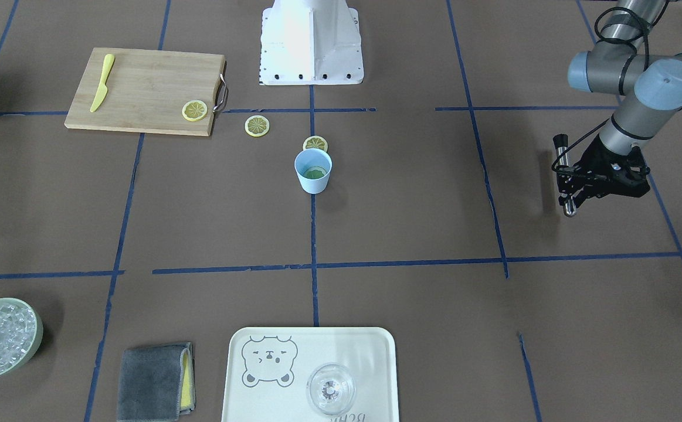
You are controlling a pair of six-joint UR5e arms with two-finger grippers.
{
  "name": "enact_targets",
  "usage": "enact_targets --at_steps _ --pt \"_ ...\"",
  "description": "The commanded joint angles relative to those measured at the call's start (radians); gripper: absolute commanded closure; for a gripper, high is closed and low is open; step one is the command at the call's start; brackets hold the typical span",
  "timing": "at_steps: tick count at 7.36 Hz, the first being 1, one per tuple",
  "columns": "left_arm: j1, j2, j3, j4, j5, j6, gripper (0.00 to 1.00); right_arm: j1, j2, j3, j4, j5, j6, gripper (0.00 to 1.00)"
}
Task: Squeeze lemon into cup
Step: 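Lift the steel muddler with the left gripper and move it toward the cup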
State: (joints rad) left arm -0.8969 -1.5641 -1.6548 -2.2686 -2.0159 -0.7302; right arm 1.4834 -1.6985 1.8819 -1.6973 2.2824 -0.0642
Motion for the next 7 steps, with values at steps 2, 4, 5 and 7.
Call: enact_targets --at_steps 2,4,5,7 --pt "-0.033 -0.077 -0.118 -0.005 0.034 0.127 1.0 0.0 0.0 0.0 0.002 -0.004 0.001 0.0" --pt "-0.027 -0.246 -0.14 -0.014 0.197 0.127 1.0 0.009 0.002 0.0 0.002 -0.009 0.001 0.0" --pt "-0.027 -0.351 -0.135 -0.015 0.198 0.127 1.0 0.012 0.002 -0.001 0.001 -0.009 0.001 0.0" --pt "-0.02 -0.412 -0.131 -0.133 0.239 0.123 1.0 0.021 -0.004 -0.001 0.001 -0.009 0.003 0.0"
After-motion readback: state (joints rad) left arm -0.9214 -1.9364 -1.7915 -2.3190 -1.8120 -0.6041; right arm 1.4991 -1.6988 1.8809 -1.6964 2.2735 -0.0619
